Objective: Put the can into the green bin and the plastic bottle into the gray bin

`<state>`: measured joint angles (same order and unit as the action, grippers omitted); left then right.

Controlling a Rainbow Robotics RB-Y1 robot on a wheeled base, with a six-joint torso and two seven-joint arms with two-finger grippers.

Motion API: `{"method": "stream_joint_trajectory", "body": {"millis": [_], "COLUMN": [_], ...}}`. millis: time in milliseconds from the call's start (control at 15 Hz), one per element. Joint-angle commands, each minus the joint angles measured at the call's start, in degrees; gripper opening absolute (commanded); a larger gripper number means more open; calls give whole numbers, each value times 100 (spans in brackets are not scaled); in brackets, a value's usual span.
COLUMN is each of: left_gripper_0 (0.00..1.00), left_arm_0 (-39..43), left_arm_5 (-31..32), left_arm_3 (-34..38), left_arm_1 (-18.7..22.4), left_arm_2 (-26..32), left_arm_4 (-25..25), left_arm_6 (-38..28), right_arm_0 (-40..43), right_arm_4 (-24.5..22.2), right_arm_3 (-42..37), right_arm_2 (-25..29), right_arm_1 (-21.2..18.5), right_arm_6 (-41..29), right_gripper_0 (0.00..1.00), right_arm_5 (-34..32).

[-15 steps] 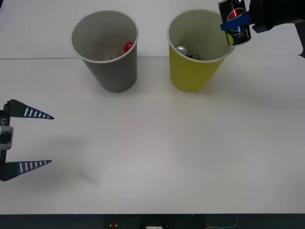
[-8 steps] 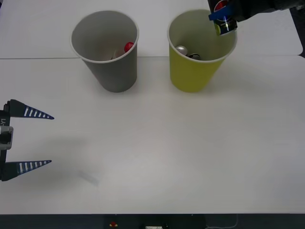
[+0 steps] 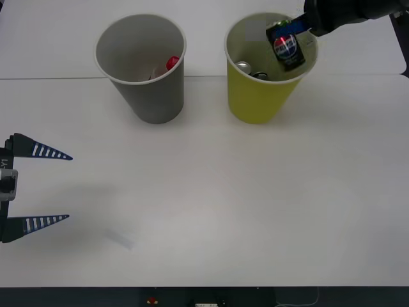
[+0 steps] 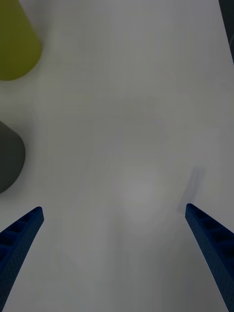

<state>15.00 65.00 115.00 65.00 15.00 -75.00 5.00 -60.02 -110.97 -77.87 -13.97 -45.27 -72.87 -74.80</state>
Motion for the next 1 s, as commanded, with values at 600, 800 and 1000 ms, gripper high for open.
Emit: {"method": "stream_joint_trajectory", "body": {"millis": [600,800,1000], "left_gripper_0": [100,100,100], "left_arm_0": [0,0,0], "left_arm_5": [0,0,0], "left_arm_3": [0,0,0], "left_arm_1": [0,0,0], "left_arm_2": [0,0,0], "left_arm_4": [0,0,0], "left_arm_6": [0,0,0], "right_arm_0": [122,597,1212], "right_arm_4": [779,805,1078], "right_arm_3": [-115,-721,-1451], "right_arm_2": [8,158,377], "right_arm_1": [-219,-325,-518], "right_arm_6": [317,326,563], "right_gripper_0": [100,100,100], "right_arm_5": [317,791,1152]}}
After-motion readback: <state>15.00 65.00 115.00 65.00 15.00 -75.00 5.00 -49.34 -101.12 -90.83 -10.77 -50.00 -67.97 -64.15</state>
